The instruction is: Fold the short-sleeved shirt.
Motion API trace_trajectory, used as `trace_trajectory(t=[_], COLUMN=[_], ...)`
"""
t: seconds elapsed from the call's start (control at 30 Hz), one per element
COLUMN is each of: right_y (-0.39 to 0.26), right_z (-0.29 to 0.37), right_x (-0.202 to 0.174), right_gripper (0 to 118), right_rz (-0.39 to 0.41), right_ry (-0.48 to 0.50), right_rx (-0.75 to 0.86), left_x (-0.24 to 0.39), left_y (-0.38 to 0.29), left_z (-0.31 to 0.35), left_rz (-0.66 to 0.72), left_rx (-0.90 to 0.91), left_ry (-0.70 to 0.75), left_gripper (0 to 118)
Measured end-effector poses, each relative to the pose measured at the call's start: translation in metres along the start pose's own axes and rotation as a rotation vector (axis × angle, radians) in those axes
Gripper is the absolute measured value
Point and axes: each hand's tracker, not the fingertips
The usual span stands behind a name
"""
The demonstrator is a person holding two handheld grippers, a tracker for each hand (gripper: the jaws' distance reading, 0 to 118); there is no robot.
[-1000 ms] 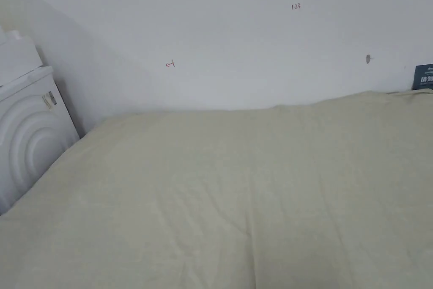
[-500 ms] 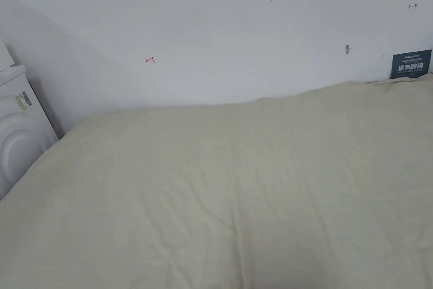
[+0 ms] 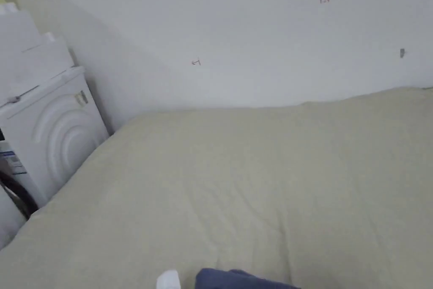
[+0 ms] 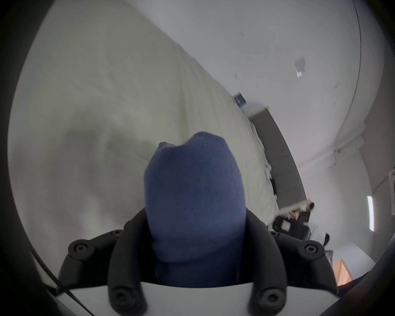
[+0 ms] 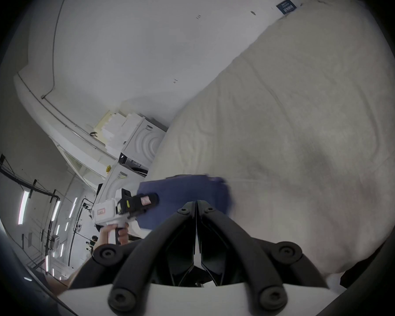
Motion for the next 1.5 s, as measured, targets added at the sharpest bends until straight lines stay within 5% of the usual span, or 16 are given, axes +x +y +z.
trace_trajectory(t=[0.13,0.23,0.3,0.43,0.5,0.63,0.83,1.0,1.1,1.27,1.37,1.5], right_y=[-0.002,-0.003,-0.004,-0.005,-0.005,-0.003,0.003,0.022,0.033,0.047,0.049,0.038], right_z=[0.004,0.002,0.002,0.006,0.008,0.017,0.040,0.052,0.058,0.075,0.086,0.093], right_x=[-0.006,-0.008,-0.007,-0.003,-0.003,-0.006,-0.010,-0.049,-0.076,-0.103,-0.117,-0.131], right_gripper=[1,1,1,1,1,1,1,1,1,1,1,1], right_rz=[0.008,0.016,0.022,0.029,0.011,0.031,0.051,0.297,0.420,0.429,0.525,0.593], right_ry=[-0.008,-0.049,-0.084,-0.162,-0.177,-0.200,-0.188,-0.261,-0.276,-0.228,-0.252,-0.330], right_rx=[0.003,-0.011,-0.016,0.000,0.004,-0.001,0.054,0.156,0.233,0.309,0.359,0.375], left_x=[-0.072,-0.087,-0.111,-0.137,-0.144,-0.163,-0.082,0.007,0.071,0.179,0.216,0.256], left_y=[0.058,0.078,0.087,0.081,0.079,0.068,0.048,0.019,-0.009,-0.051,-0.067,-0.089], left_z=[0.083,0.118,0.126,0.117,0.110,0.131,0.226,0.221,0.183,0.104,0.072,0.051], left_rz=[0.096,0.153,0.124,0.284,0.250,0.231,0.155,-0.166,-0.287,-0.444,-0.517,-0.577], left_rx=[0.158,0.113,0.083,0.120,0.124,0.139,0.290,0.456,0.519,0.565,0.555,0.586], left_ry=[0.095,0.178,0.282,0.214,0.227,0.375,0.617,0.539,0.465,0.329,0.247,0.226], left_gripper=[44,44,44,44,45,90,91,90,86,64,56,24])
